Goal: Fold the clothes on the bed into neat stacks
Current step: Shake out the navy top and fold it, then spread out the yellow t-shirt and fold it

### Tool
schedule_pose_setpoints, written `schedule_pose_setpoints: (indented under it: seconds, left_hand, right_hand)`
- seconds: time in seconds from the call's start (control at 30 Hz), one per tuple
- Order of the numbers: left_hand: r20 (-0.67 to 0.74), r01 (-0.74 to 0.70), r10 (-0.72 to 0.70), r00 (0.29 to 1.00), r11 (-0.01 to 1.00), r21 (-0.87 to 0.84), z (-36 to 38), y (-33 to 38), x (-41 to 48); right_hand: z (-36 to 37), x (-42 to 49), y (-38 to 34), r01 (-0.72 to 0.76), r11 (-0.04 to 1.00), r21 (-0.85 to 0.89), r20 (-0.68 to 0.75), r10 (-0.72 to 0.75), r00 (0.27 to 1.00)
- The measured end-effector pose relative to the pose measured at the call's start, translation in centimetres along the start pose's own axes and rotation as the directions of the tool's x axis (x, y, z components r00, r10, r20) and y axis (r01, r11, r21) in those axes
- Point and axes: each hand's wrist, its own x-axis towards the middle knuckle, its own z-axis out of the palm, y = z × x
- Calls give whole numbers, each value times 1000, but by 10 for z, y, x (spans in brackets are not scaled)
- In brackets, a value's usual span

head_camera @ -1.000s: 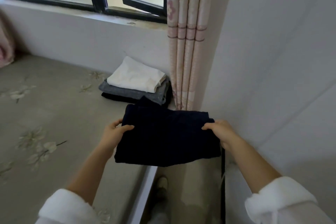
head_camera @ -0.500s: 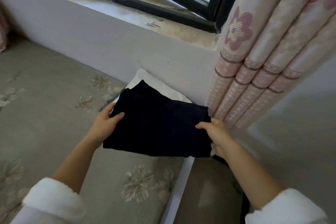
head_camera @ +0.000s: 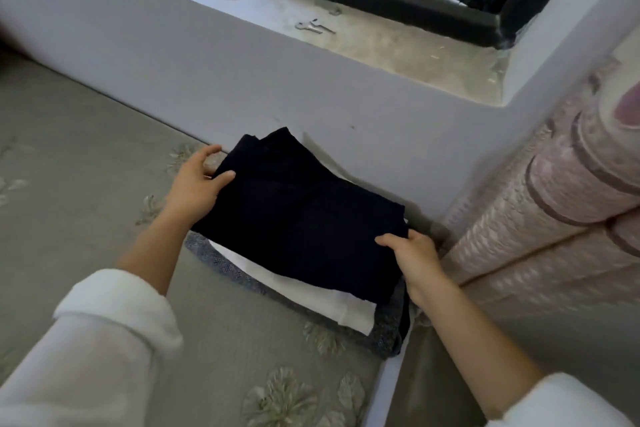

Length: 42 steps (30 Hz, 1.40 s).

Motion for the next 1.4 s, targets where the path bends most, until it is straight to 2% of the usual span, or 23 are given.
schedule_pose_setpoints:
  seconds: [0.07, 0.1, 0.17, 0.2, 0.23, 0.27, 0.33, 0.37, 0.47, 0.63, 0.83, 0.87, 0.93, 1.0, 1.07, 1.13, 1.23, 1.4]
  left_hand:
    - [-59, 47, -32, 998, 964, 263, 17, -22, 1]
    - [-72, 31, -3, 997, 920, 391, 27, -32, -3]
    - [-73, -63, 121, 990, 842, 536, 46, -45, -13]
    - [-50, -119, 179, 983, 810, 574, 56, -49, -18]
    - [-12, -162, 213, 977, 776, 609, 66, -53, -22]
    - [30, -187, 220, 975, 742, 643, 76, -56, -26]
    - [82, -182, 176, 981, 690, 700, 90, -67, -29]
    - [90, -169, 150, 985, 678, 716, 94, -73, -28]
    - [117, -159, 107, 987, 656, 738, 96, -91, -17]
    - [109, -139, 87, 990, 599, 789, 109, -113, -11]
    - [91, -54, -39, 995, 561, 826, 119, -97, -9]
    - [99, -31, -82, 992, 594, 804, 120, -88, -14]
    - [128, 13, -139, 982, 725, 688, 119, -71, -30]
    - [137, 20, -103, 985, 862, 507, 113, -59, -54]
    - [86, 22, -55, 995, 939, 342, 105, -58, -91]
    - [37, 65, -76, 996, 968, 243, 95, -61, -134]
    - [33, 119, -129, 991, 967, 225, 76, -65, -203]
    - [-5, 164, -171, 985, 933, 321, 36, -66, -332]
  right_hand:
    - [6, 9, 16, -21, 984, -176, -36, 15, 999]
    - [8, 13, 24, -21, 943, -332, -85, -8, 996]
    - [13, 16, 34, 51, 738, -673, -162, -215, 963]
    - [17, 15, 37, 150, 599, -786, -112, -378, 919]
    - [23, 15, 40, 274, 455, -847, 6, -508, 861]
    - [29, 15, 42, 393, 315, -864, 159, -570, 806]
    - [39, 20, 52, 521, 103, -847, 414, -487, 769]
    - [42, 23, 59, 535, 55, -843, 473, -399, 786]
    - [43, 33, 79, 516, 90, -852, 495, -183, 849]
    - [51, 43, 101, 509, 55, -859, 495, -166, 853]
    - [54, 47, 87, 498, 30, -867, 494, -84, 865]
    - [52, 44, 82, 497, 15, -868, 495, -53, 867]
    - [49, 37, 71, 498, -15, -867, 498, -11, 867]
    - [46, 26, 60, 507, -12, -862, 508, -41, 861]
    - [43, 10, 56, 521, 12, -853, 516, -128, 847]
    - [39, -16, 61, 543, 75, -837, 522, -193, 831]
    - [33, -69, 79, 587, 162, -793, 546, -238, 803]
    - [20, -169, 126, 639, 165, -752, 609, -198, 768]
